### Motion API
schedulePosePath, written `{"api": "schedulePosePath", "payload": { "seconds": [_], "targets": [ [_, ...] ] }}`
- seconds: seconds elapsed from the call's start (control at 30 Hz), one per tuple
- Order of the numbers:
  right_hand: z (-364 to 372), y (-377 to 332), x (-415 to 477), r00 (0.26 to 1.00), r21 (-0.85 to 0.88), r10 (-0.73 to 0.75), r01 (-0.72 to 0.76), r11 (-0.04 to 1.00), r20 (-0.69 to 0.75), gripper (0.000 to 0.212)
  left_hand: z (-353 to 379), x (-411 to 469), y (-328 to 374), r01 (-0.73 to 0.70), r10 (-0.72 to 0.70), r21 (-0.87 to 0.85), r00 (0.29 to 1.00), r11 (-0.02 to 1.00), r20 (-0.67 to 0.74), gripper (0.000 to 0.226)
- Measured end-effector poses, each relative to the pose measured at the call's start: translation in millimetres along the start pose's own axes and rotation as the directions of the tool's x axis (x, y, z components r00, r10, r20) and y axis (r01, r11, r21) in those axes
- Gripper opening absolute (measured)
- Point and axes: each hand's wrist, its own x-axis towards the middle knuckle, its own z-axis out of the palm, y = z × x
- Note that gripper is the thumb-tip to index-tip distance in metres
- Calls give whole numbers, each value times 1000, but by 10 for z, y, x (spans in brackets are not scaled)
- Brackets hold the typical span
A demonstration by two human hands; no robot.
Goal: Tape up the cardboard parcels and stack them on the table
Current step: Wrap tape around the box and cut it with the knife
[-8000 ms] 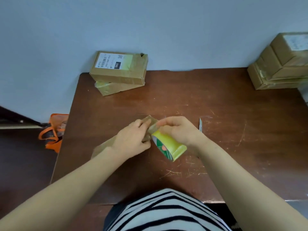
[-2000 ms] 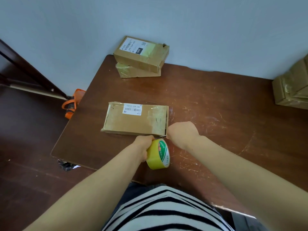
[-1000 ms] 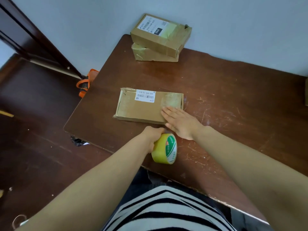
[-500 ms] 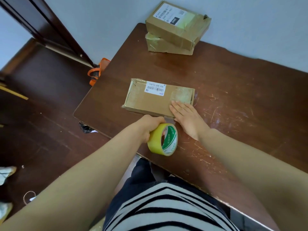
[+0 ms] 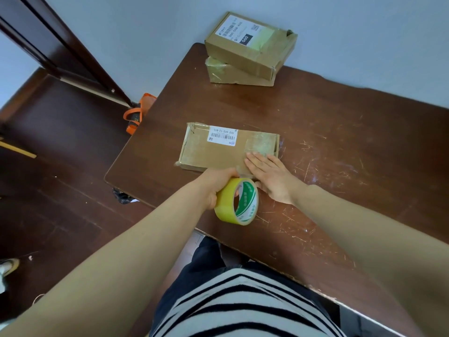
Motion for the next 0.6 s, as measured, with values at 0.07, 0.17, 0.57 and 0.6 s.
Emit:
{"api": "schedulePosePath", "payload": {
  "seconds": [0.07, 0.17, 0.57, 0.6],
  "targets": [
    [-1, -19, 7, 1000, -5, 15, -15, 1000, -24, 71, -2, 1, 40, -1, 1, -13, 1000, 1000, 7, 15],
    [16, -52, -14, 999, 6, 33, -33, 999, -27, 77, -24, 2, 81, -2, 2, -3, 1000, 1000, -3, 16],
    [-222, 3, 50, 996, 161, 85, -82, 984, -13, 65, -38, 35, 199, 1, -1, 1, 1000, 1000, 2, 23],
    [-237, 17, 78, 987, 181, 143, -129, 975, -71, 62, -37, 37, 210, 2, -2, 4, 1000, 1000, 1, 22]
  ]
}}
